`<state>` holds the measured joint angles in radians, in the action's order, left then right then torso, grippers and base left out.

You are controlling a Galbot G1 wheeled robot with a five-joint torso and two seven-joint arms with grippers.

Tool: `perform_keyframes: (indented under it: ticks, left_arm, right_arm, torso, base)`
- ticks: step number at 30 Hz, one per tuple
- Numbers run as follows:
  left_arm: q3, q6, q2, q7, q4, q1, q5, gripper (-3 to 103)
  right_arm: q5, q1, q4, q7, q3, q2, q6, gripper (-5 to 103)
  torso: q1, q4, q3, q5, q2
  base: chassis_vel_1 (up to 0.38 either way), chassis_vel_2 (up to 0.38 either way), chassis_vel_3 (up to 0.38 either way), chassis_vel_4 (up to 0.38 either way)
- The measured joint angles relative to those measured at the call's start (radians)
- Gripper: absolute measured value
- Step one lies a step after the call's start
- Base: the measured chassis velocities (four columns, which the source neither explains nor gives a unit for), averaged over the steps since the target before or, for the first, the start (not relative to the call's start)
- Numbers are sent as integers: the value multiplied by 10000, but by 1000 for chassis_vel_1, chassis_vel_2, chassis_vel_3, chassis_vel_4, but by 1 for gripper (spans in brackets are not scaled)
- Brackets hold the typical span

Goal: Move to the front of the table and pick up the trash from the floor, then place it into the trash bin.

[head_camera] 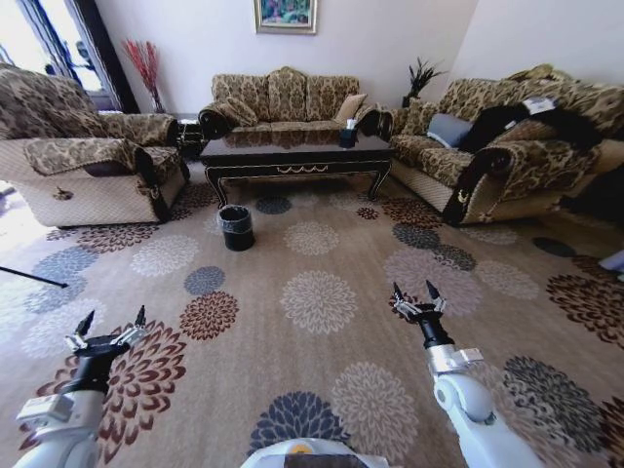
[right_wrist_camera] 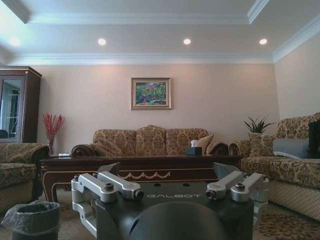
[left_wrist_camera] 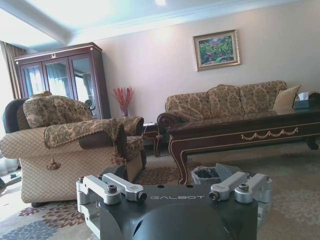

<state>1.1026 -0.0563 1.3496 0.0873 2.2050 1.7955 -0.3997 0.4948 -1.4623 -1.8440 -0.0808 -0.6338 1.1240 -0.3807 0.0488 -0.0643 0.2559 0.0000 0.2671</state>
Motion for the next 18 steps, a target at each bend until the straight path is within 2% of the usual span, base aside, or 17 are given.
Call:
perform_keyframes:
  ticks: [18]
  left_arm:
    - [-211, -250, -47, 59, -255, -21, 22, 100]
  right_arm:
    - [0, 0, 0, 0, 0, 0, 0, 100]
  torso:
    - [200, 0, 402, 0, 602]
  base:
    - [0, 0, 0, 0]
